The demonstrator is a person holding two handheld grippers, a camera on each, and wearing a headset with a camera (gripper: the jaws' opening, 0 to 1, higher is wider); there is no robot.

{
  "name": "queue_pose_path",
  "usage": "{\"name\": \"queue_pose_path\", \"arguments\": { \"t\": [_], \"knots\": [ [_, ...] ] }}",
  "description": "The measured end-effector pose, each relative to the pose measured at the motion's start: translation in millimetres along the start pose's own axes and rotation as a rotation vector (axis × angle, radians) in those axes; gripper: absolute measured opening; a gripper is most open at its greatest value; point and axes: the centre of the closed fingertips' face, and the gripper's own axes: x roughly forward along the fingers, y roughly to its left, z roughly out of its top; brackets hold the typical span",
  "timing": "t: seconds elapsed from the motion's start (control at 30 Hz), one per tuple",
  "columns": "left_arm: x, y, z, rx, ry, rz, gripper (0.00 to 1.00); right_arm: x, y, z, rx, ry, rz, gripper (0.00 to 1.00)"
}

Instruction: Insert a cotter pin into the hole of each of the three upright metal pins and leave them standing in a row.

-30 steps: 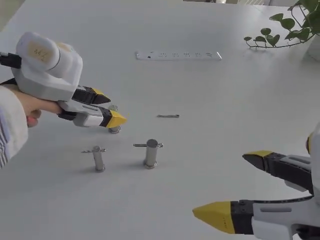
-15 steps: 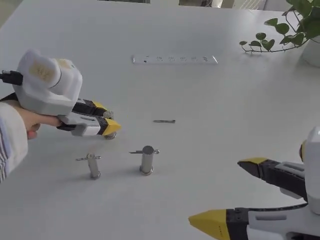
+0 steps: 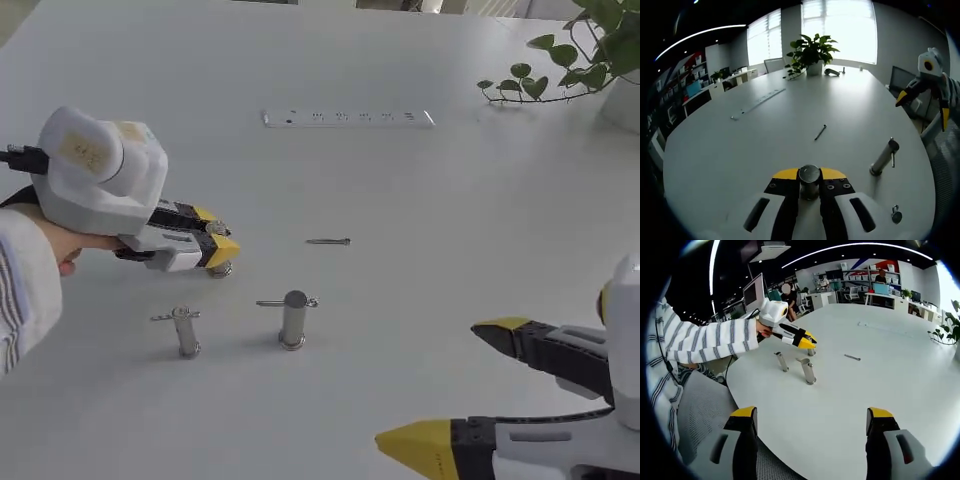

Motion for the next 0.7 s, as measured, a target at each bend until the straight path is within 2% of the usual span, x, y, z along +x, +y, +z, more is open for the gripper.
{"name": "queue_pose_path", "arguments": {
  "t": [0.13, 0.23, 0.43, 0.47, 0.53, 0.7],
  "knots": [
    [0.1, 0.0, 0.8, -0.012, -0.019, 0.013, 0.1, 0.8, 0.6, 0.5, 0.0, -0.001, 0.005, 0.88],
    [-0.4, 2.1, 0.3, -0.056, -0.021, 0.024, 0.1, 1.5, 1.2, 0.8, -0.005, 0.0, 0.007, 0.88],
    [-0.5, 4.9, 1.1, -0.108, -0.025, 0.048, 0.1, 2.4, 3.2, 0.7, -0.01, 0.001, 0.012, 0.88],
    [-0.5, 5.2, 1.2, -0.102, -0.027, 0.048, 0.1, 2.3, 3.5, 0.7, -0.011, 0.001, 0.013, 0.88],
    [-1.0, 6.3, 0.7, -0.037, -0.025, 0.054, 0.1, 1.9, 3.6, 0.9, -0.012, 0.001, 0.013, 0.88],
    [-2.5, 7.6, -0.3, -0.044, -0.027, 0.057, 0.1, 0.1, 2.7, 2.2, -0.014, -0.006, 0.008, 0.88]
  ]
}}
